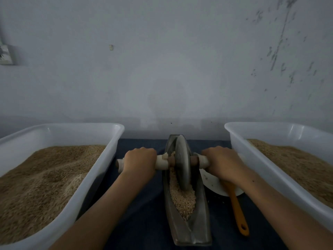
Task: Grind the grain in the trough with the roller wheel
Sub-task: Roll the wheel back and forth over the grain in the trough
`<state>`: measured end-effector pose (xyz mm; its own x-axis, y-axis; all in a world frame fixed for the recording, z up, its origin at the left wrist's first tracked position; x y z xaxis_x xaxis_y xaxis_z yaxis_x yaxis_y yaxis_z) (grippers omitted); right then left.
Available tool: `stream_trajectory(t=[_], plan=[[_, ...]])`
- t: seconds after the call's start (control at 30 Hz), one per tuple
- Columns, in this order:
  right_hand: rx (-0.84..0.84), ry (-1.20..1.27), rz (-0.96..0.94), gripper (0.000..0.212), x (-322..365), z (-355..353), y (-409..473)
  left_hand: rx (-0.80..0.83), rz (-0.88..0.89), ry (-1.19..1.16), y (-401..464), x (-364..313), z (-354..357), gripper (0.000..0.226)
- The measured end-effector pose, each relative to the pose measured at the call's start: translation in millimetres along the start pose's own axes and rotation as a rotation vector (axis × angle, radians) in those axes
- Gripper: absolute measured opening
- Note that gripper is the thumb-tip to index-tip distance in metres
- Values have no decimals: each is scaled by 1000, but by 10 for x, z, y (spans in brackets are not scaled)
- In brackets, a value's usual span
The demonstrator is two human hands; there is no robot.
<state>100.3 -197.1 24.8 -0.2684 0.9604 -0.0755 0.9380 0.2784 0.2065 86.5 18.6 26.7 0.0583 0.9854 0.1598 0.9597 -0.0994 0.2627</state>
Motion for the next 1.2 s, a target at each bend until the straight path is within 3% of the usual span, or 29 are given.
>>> stream_trajectory(t=[0.23,0.33,0.6,0.73,0.93,1.07,1.2], plan=[[297,13,-21,13,-17,-127,-2,163,49,0,18,49,-41,34],[255,-4,-10,12,-9,-105,7,147,33,-3,25,48,-20,32],[-85,13,22,6,-12,57,23,-15,-23,-27,22,-13,9,21],[-26,-5,3,5,-20,40,19,7,-12,-7,2,1,7,25],[277,34,-25,20,-47,-82,9,153,38,12,5,33,-44,32],[233,9,-15,17,-30,-79,17,169,21,-19,19,46,-33,32],[80,5,-7,4,-17,-24,5,75,-3,-11,32,18,0,26]])
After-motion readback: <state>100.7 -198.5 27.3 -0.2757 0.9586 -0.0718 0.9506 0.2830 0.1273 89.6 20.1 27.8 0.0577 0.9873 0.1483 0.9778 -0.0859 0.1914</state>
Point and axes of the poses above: each hand's wrist, its own y-axis towards the middle knuckle, its own z-axis out of the palm, x = y × z, the point moved 1 cm from there along y, towards the middle knuckle, and after that the axes turned 2 degrees about -z, right-handed, at the moved point
